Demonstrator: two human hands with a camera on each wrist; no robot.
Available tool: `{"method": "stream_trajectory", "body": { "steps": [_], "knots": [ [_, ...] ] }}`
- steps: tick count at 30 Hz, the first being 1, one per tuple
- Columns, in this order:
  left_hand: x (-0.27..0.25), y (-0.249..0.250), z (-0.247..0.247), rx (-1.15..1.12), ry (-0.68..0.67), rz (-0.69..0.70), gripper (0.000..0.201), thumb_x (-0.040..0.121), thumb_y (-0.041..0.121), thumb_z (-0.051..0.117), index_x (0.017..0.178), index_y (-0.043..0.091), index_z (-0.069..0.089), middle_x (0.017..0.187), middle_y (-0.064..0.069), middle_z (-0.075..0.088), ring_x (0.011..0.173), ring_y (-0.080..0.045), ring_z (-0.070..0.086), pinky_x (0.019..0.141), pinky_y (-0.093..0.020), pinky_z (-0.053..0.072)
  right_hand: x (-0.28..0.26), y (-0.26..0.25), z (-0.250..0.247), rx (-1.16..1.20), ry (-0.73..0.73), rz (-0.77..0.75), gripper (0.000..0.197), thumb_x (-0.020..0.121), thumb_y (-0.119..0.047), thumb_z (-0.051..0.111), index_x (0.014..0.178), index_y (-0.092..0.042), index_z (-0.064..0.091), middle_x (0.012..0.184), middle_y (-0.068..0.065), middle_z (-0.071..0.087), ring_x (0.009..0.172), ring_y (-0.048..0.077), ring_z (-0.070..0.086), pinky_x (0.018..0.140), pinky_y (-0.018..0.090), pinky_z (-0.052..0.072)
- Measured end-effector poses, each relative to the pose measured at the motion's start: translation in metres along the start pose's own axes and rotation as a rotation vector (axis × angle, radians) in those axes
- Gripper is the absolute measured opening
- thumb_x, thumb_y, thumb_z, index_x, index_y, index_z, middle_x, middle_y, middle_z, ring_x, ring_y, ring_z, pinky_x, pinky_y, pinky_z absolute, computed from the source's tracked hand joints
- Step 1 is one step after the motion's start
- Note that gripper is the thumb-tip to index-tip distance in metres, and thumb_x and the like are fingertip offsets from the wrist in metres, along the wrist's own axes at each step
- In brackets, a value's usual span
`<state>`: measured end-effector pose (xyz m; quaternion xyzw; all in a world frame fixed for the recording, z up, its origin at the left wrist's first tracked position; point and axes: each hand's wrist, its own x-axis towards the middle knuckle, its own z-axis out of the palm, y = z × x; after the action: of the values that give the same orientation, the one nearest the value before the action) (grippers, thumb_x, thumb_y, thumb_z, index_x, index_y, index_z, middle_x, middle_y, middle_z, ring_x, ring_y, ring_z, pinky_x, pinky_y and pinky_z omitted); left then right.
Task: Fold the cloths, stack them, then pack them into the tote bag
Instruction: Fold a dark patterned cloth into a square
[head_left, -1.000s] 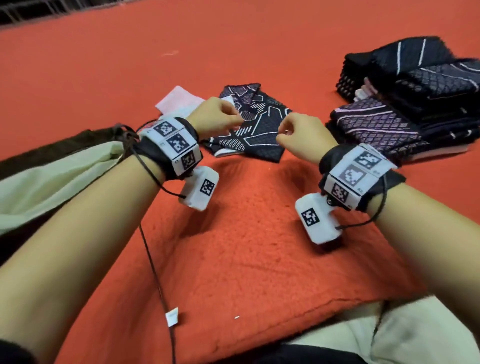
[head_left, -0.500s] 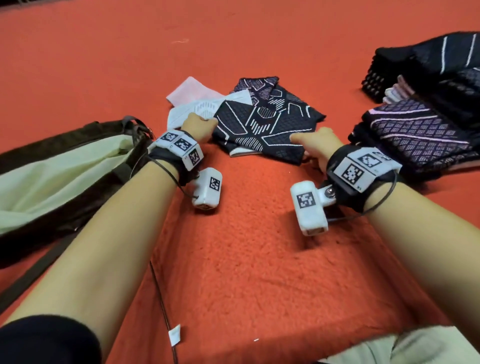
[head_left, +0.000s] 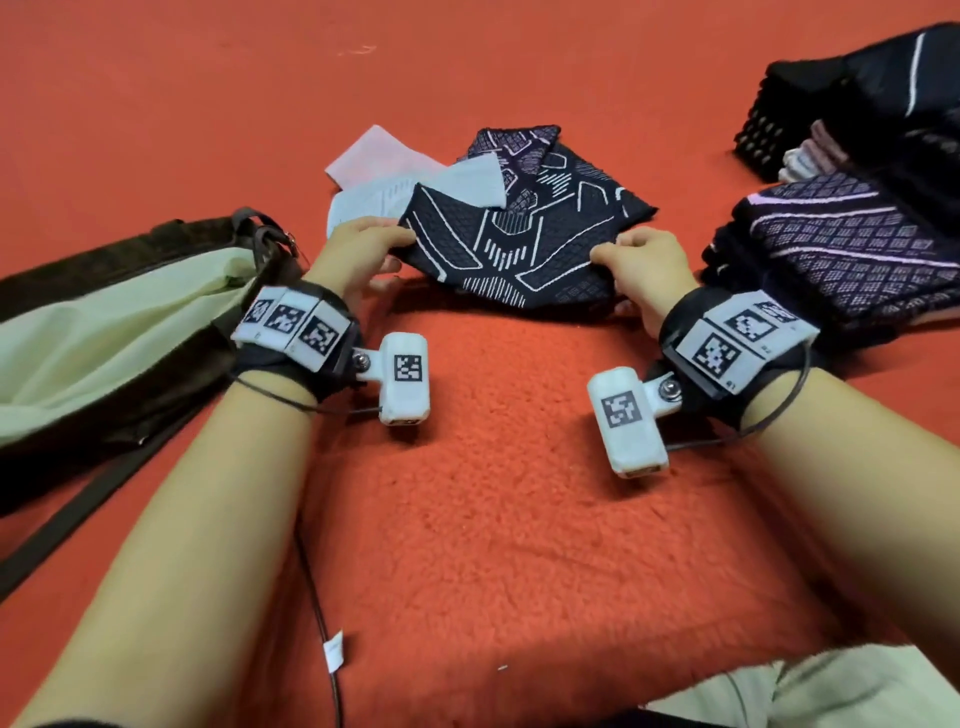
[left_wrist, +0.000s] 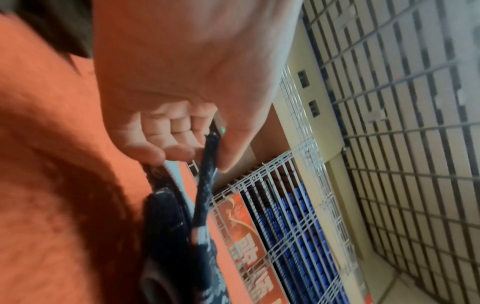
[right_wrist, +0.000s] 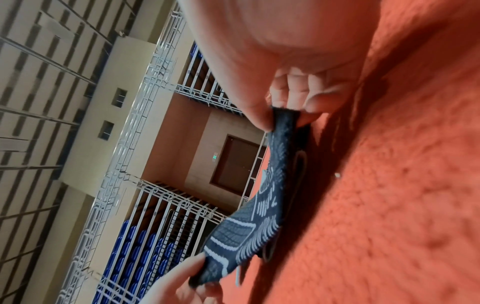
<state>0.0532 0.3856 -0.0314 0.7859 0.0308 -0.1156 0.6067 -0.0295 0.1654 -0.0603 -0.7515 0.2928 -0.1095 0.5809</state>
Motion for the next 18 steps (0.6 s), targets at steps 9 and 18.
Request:
{"method": "stream_trajectory", "body": {
  "steps": [9, 18],
  "knots": [
    [-0.035, -0.043, -0.023, -0.224, -0.101, -0.104, 0.009, 0.088, 0.023, 0.051, 0.081, 0.016, 0.054, 0.065, 0.004, 0.06, 0.059, -0.01, 0.05, 0.051, -0.015, 0.051, -0.025, 0.011, -0.003, -0.083, -0.066, -0.033, 0.015, 0.084, -0.012, 0.052, 0.076, -0.023, 0.047, 0.069, -0.004, 0.05, 0.053, 0.011, 0.047, 0.027, 0.011, 0.033],
    [-0.025, -0.058, -0.019, -0.186, -0.041, 0.009, 0.006, 0.09, 0.011, 0.057, 0.093, 0.013, 0.063, 0.075, 0.002, 0.072, 0.059, -0.007, 0.067, 0.061, -0.02, 0.055, -0.03, 0.01, -0.007, -0.053, -0.029, -0.043, 0.01, 0.084, -0.01, 0.057, 0.084, -0.018, 0.052, 0.068, -0.003, 0.051, 0.052, 0.011, 0.05, 0.03, 0.015, 0.04]
  ]
}}
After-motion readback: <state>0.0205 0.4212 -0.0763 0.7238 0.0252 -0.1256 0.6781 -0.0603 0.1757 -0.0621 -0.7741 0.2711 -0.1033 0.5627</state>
